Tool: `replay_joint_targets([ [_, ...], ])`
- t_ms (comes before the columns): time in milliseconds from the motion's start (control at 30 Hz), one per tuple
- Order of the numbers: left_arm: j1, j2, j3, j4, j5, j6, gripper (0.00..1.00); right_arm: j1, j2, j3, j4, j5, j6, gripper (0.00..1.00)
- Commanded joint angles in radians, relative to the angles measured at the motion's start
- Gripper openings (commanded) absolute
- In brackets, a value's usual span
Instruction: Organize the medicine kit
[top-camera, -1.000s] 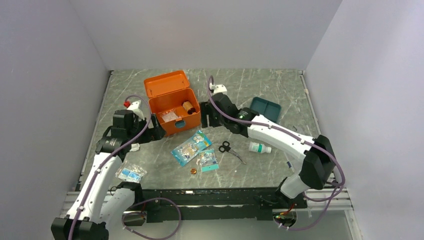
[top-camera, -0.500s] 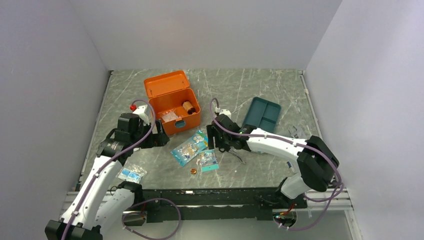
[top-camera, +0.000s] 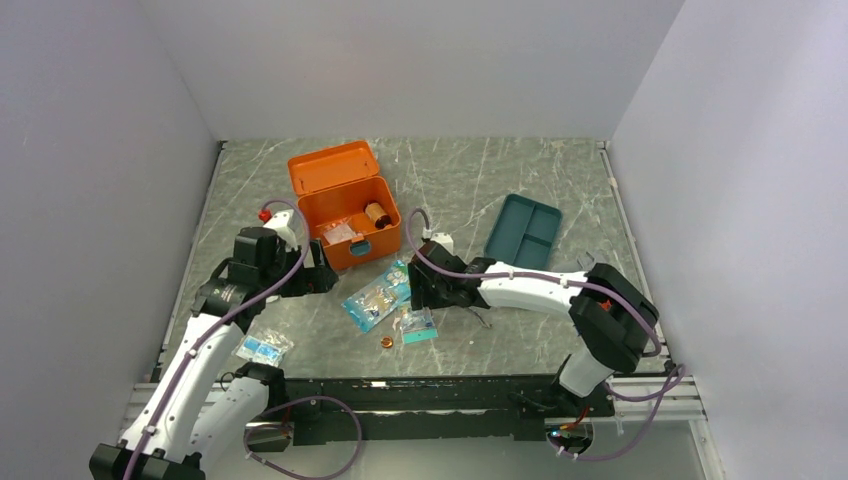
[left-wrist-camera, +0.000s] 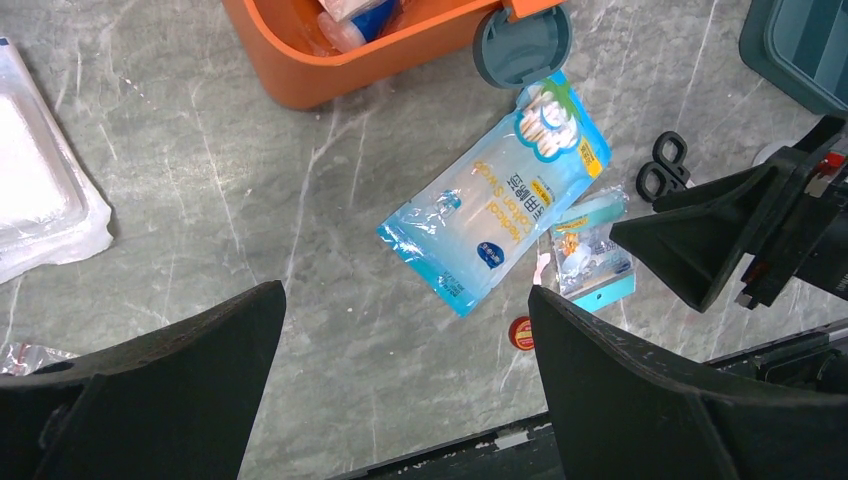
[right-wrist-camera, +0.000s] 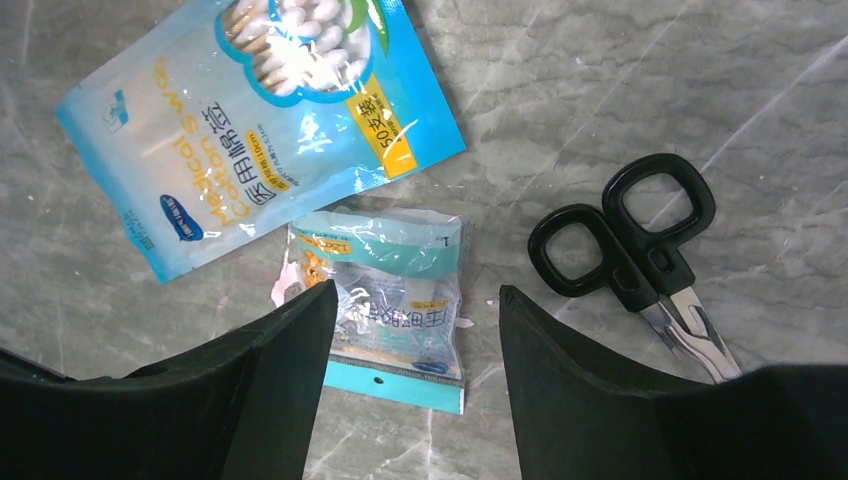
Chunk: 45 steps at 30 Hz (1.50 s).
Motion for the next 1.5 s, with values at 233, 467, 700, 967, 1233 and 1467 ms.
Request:
replay_joint_targets([
  [233,-0.003,-0.030,-0.005,0.007,-0.003,0.011,0.99,0.014,0.080,0.004,0.024,0.022,0.053,0.54],
  [467,-0.003,-0.044,-0.013,0.009,-0.003,0.005,0.99,0.020,0.116,-0.006,0.030,0.015,0.057,0.36],
  [700,-0.004,0.016,-0.006,0.007,0.077,0.003,0.99,0.025,0.102,-0.033,0.034,0.028,0.052,0.00],
  [967,-0.090,0.084,0.000,-0.002,0.095,-0.022,0.99,0.025,-0.011,-0.066,-0.004,0.082,0.023,0.00],
  [1233,-0.241,0.191,0.015,0.024,0.027,-0.040,0.99,0.026,-0.156,-0.063,-0.062,0.115,-0.032,0.00],
  [1467,-0.347,0.333,0.055,0.068,-0.065,-0.031,0.99,0.020,-0.261,-0.021,-0.126,0.180,-0.094,0.00],
])
